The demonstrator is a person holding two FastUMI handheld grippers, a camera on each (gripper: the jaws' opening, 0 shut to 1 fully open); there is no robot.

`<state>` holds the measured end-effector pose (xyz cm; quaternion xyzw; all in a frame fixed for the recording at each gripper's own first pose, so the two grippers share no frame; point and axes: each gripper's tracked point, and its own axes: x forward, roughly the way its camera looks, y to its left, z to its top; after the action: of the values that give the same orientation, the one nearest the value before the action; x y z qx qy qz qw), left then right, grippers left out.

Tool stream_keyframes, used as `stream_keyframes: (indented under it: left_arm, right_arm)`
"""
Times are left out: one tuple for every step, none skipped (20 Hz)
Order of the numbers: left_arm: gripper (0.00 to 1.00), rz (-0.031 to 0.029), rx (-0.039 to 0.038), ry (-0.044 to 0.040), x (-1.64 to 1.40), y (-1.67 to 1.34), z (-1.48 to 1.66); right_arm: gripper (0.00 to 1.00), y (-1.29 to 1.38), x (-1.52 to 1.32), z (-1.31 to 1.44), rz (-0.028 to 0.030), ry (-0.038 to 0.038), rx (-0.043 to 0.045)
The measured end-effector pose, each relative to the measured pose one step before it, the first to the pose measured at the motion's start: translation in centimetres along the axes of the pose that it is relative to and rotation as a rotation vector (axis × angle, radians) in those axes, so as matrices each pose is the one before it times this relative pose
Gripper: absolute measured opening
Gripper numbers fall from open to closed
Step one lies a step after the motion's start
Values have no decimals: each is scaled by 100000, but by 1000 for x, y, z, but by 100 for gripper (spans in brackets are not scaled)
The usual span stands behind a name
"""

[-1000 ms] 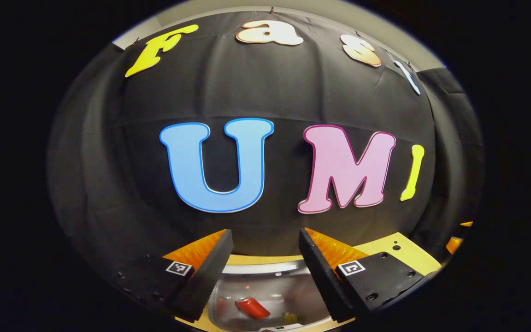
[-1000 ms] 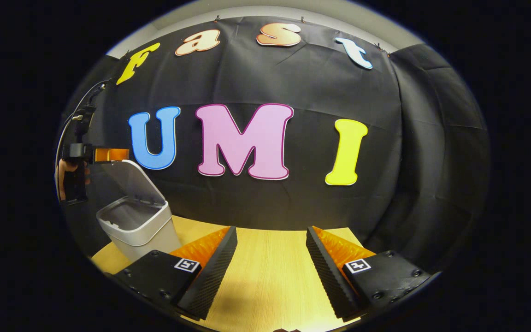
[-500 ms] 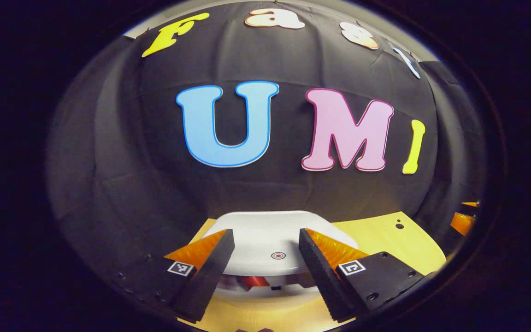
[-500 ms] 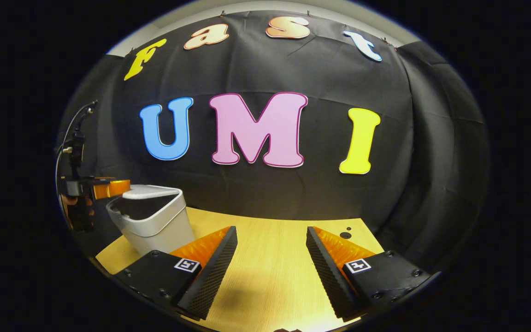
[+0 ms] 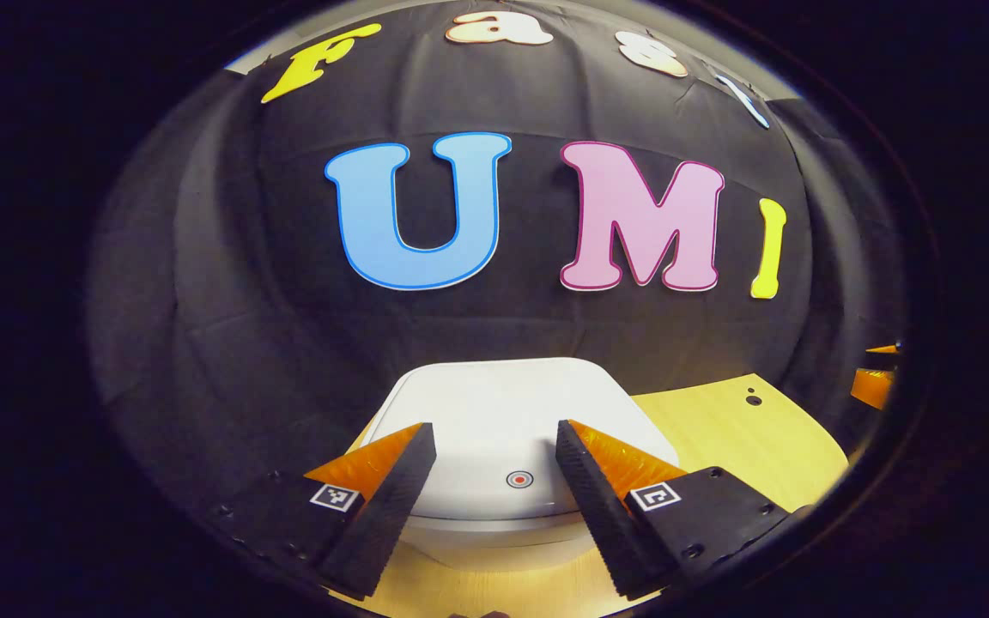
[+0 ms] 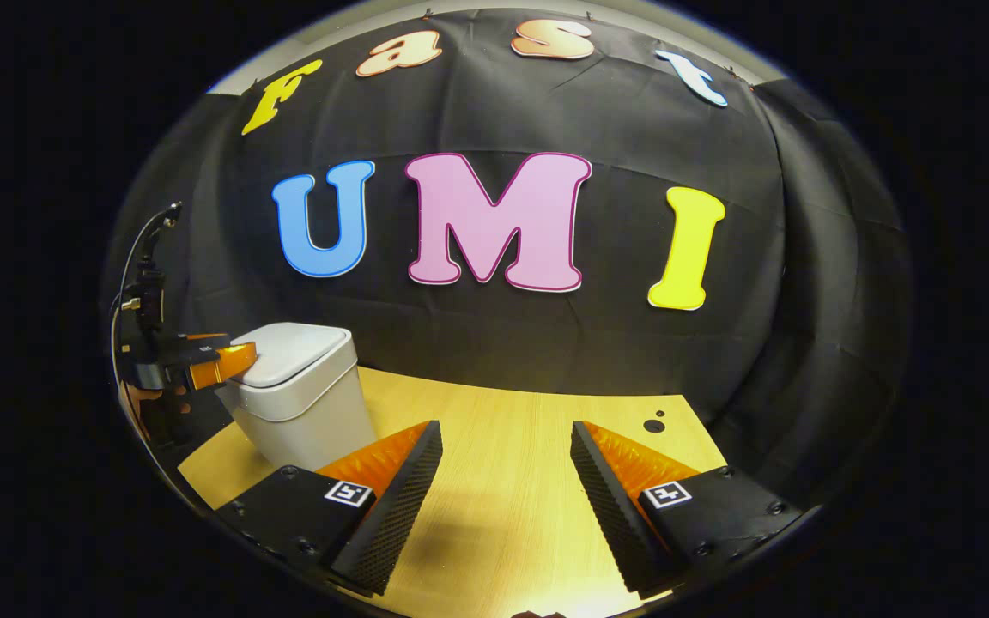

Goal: Press the lid of the desktop garbage bin to open it, pick up the crumpled paper on the desktop and throw it into the bin, then pick up the pop can on the desktop and drop it into the bin, and finally close the garbage bin lid.

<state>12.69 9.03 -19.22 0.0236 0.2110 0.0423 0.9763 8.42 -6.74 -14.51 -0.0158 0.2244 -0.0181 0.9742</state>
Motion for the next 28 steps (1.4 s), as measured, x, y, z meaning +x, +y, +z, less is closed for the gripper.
stream_keyframes:
  left_arm:
    - [99,-410,2327,161,91,-122,-431]
    - [100,-390,2280,-3247,-57,-25,318]
    - [99,80,836,-871,75,-5,-136]
    - [99,138,-324,-246,33,-28,-138]
    - [100,123,-739,-1490,104,42,-43]
    - [99,-99,-884,468,52,10,-332]
    - [100,-206,-1007,-262,-102,72,67]
    - [100,-248,-786,407,133,-175,-284]
    - [100,-70,328,-2390,-225,-145,-16]
    - [100,-80,284,-1644,143,10,-30]
    - [99,149,-490,-336,-166,110,45]
    - [100,83,-294,-2917,-48,9,667]
    - [100,82,685,-43,-9,305,-211]
    - [99,588,1107,-981,-36,121,447]
    - [99,872,831,708,18,127,195]
    - [98,1664,984,-910,-85,86,500]
    - [98,1237,793,-305,-55,-34,559]
    - [96,616,75,-436,-106,-299,713]
    - [97,-3,-579,-502,-280,-566,740]
    - [97,-454,-1044,-1324,-405,-642,1157]
    - [97,-417,-1358,-1903,-421,-708,1298]
    - [97,-244,-1492,-2203,-493,-733,1384]
    - [97,-478,-1394,-2651,-588,-901,1400]
    - [97,-666,-1065,-2632,-558,-855,1435]
    - [96,-899,-850,-2125,-539,-1018,1173]
    - [96,-516,-321,-1395,-457,-962,1025]
    - [96,491,-470,-1359,-556,-633,1007]
    - [96,71,-1157,-1393,-520,-703,1087]
  right_arm:
    - [98,79,41,11,287,-48,-810]
    - [98,53,151,-65,333,104,-81]
    - [98,177,123,-9,292,172,224]
    - [98,180,128,-139,241,276,297]
    - [98,181,105,10,339,178,171]
    - [98,69,60,-24,218,26,-32]
    - [98,93,99,38,234,11,-373]
    - [98,103,68,-110,133,163,-518]
    - [98,109,73,-64,203,248,-363]
    - [98,12,31,-117,208,204,-77]
    - [98,47,10,18,91,-28,136]
    - [98,6,18,133,129,-428,294]
    - [98,6,14,164,131,-421,244]
    - [98,25,-144,63,-60,-228,188]
    - [98,-135,-65,153,-54,-335,335]
    - [98,-141,32,263,-24,-537,459]
    - [98,-146,-156,267,-35,-661,424]
    - [98,-110,-243,280,-55,-757,436]
    - [98,-142,-112,407,100,-887,492]
    - [98,-103,-162,546,243,-1257,658]
    - [98,-21,-144,559,507,-1316,705]
    - [98,91,-123,595,552,-1266,277]
    - [98,21,-179,664,432,-1666,-697]
    - [98,54,-159,602,701,-1549,-1081]
    - [98,231,-232,742,1486,-1614,-980]
    - [98,238,-221,669,1609,-1755,-978]
    - [98,253,-220,843,1638,-1952,-875]
    - [98,195,-157,792,1645,-2057,-1417]
